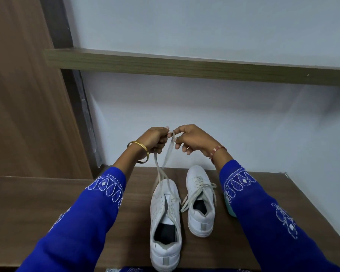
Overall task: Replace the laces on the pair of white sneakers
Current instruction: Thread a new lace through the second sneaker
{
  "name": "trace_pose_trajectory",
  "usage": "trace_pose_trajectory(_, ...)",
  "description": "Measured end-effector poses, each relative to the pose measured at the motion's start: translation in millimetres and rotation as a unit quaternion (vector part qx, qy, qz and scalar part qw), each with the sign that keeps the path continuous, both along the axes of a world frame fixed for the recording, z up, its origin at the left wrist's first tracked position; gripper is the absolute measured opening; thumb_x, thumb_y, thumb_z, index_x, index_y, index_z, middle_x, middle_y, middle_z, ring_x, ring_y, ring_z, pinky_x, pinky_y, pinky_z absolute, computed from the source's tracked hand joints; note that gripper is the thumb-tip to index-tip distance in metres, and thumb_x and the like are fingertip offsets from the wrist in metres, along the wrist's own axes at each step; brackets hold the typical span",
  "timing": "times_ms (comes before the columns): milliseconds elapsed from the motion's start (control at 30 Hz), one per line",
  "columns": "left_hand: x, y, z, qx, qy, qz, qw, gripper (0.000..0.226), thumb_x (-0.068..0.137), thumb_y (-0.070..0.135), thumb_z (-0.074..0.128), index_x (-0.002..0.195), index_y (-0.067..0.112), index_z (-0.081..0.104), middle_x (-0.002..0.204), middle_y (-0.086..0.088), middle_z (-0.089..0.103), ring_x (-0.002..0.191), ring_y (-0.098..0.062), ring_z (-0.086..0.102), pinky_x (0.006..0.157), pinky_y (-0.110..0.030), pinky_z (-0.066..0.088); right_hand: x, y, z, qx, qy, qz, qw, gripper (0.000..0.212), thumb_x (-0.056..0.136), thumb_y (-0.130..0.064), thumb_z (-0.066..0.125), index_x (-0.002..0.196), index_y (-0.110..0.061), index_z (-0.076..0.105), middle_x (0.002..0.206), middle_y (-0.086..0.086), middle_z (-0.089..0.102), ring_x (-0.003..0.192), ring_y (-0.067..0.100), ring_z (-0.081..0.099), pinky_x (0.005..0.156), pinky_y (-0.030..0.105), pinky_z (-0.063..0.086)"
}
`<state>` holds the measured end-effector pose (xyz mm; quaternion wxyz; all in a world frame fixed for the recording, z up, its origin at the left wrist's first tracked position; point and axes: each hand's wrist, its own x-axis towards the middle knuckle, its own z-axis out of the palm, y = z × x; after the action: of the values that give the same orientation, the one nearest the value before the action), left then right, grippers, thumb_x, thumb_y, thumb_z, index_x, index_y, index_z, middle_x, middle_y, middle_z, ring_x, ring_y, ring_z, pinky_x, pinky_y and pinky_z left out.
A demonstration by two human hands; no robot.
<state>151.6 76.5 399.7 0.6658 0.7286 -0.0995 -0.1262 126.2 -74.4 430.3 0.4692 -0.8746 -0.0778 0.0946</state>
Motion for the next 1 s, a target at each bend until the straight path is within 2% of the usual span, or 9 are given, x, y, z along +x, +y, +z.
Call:
trace_pose_trajectory(67, -0.1, -0.9, -1.5, -0.017, 0.010, -0.010, 1.000, 0.038, 0.101, 0.025, 0.029, 0.069, 0.013, 0.046, 0.046, 0.008, 0.027, 0.038, -0.007, 0.018, 0.037, -0.016, 0.021, -0.1, 1.0, -1.3, -0.010, -0.001, 0.012, 1.000, 0.018, 0.090, -0.005, 0.049, 0.102, -0.014, 0.060, 0.067, 0.004, 0.057, 0.048, 0.012, 0.044, 0.044, 0.020, 0.040)
trace_pose_trajectory(233, 0.3, -1.6, -3.2, -0.047, 0.022, -0.014, 0.999, 0.035, 0.101, 0.024, 0.030, 0.071, 0.014, 0.044, 0.050, 0.005, 0.027, 0.037, -0.007, 0.019, 0.037, -0.015, 0.020, 1.2, 1.9, -3.9, 0.017, -0.039, -0.026, 0.999, 0.012, 0.090, -0.009, 0.051, 0.082, -0.007, 0.060, 0.058, 0.004, 0.050, 0.044, 0.012, 0.041, 0.041, 0.020, 0.035)
trace_pose_trajectory(500, -6.9, 10.8, -46.9, -0.019, 0.031, -0.042, 0.998, 0.040, 0.100, 0.036, 0.032, 0.066, 0.017, 0.042, 0.047, 0.009, 0.027, 0.038, -0.005, 0.021, 0.038, -0.015, 0.025, 19.6, -12.6, 18.9, 0.212, -0.128, -0.180, 0.952, 0.022, 0.088, -0.002, 0.047, 0.070, -0.009, 0.057, 0.055, 0.007, 0.048, 0.031, 0.006, 0.040, 0.035, 0.015, 0.032)
trace_pose_trajectory(633, -9.0, 20.9, -76.0, 0.013, 0.076, -0.027, 0.997, 0.042, 0.099, 0.040, 0.033, 0.063, 0.018, 0.039, 0.045, 0.010, 0.028, 0.038, -0.005, 0.022, 0.040, -0.017, 0.024, 27.4, -19.8, 22.9, 0.250, -0.175, -0.237, 0.922, 0.019, 0.090, -0.002, 0.044, 0.078, -0.006, 0.059, 0.056, 0.006, 0.050, 0.033, 0.006, 0.043, 0.036, 0.016, 0.037)
trace_pose_trajectory(733, -9.5, 23.3, -89.3, 0.035, 0.105, -0.008, 0.994, 0.043, 0.099, 0.042, 0.032, 0.062, 0.019, 0.039, 0.045, 0.010, 0.028, 0.038, -0.006, 0.021, 0.046, -0.022, 0.019, 31.9, -20.2, 12.8, 0.242, -0.172, -0.248, 0.922, 0.019, 0.089, 0.000, 0.044, 0.080, -0.005, 0.060, 0.056, 0.007, 0.051, 0.035, 0.008, 0.044, 0.037, 0.018, 0.040)
trace_pose_trajectory(800, -9.9, 21.0, -91.4, 0.000, 0.126, -0.005, 0.992, 0.041, 0.100, 0.038, 0.030, 0.065, 0.019, 0.040, 0.045, 0.010, 0.029, 0.038, -0.005, 0.023, 0.047, -0.023, 0.019, 33.1, -17.3, -3.3, 0.222, -0.136, -0.222, 0.940, 0.022, 0.089, 0.001, 0.045, 0.074, -0.007, 0.058, 0.056, 0.009, 0.051, 0.031, 0.006, 0.044, 0.036, 0.017, 0.040)
trace_pose_trajectory(900, -10.3, 14.1, -87.1, -0.152, 0.180, 0.004, 0.972, 0.034, 0.101, 0.025, 0.028, 0.073, 0.017, 0.044, 0.046, 0.008, 0.035, 0.035, -0.005, 0.027, 0.041, -0.018, 0.026, 30.4, -10.6, -34.4, 0.168, -0.060, -0.186, 0.966, 0.016, 0.090, -0.001, 0.051, 0.077, -0.006, 0.058, 0.060, 0.012, 0.054, 0.032, 0.008, 0.047, 0.036, 0.018, 0.042)
trace_pose_trajectory(933, -10.4, 12.0, -84.7, -0.201, 0.192, 0.006, 0.961, 0.031, 0.101, 0.021, 0.028, 0.075, 0.016, 0.045, 0.046, 0.008, 0.037, 0.035, -0.005, 0.029, 0.040, -0.017, 0.028, 28.4, -7.8, -44.9, 0.161, -0.033, -0.179, 0.970, 0.008, 0.090, -0.001, 0.051, 0.089, -0.004, 0.058, 0.063, 0.013, 0.055, 0.034, 0.010, 0.048, 0.036, 0.019, 0.043)
trace_pose_trajectory(1000, -8.8, 8.2, -81.5, -0.269, 0.201, 0.013, 0.942, 0.029, 0.100, 0.015, 0.026, 0.078, 0.015, 0.046, 0.046, 0.007, 0.041, 0.034, -0.005, 0.032, 0.040, -0.016, 0.030, 23.1, -5.1, -62.7, 0.147, 0.024, -0.174, 0.973, 0.032, 0.091, 0.000, 0.051, 0.122, -0.003, 0.047, 0.066, 0.012, 0.056, 0.040, 0.013, 0.049, 0.038, 0.021, 0.044)
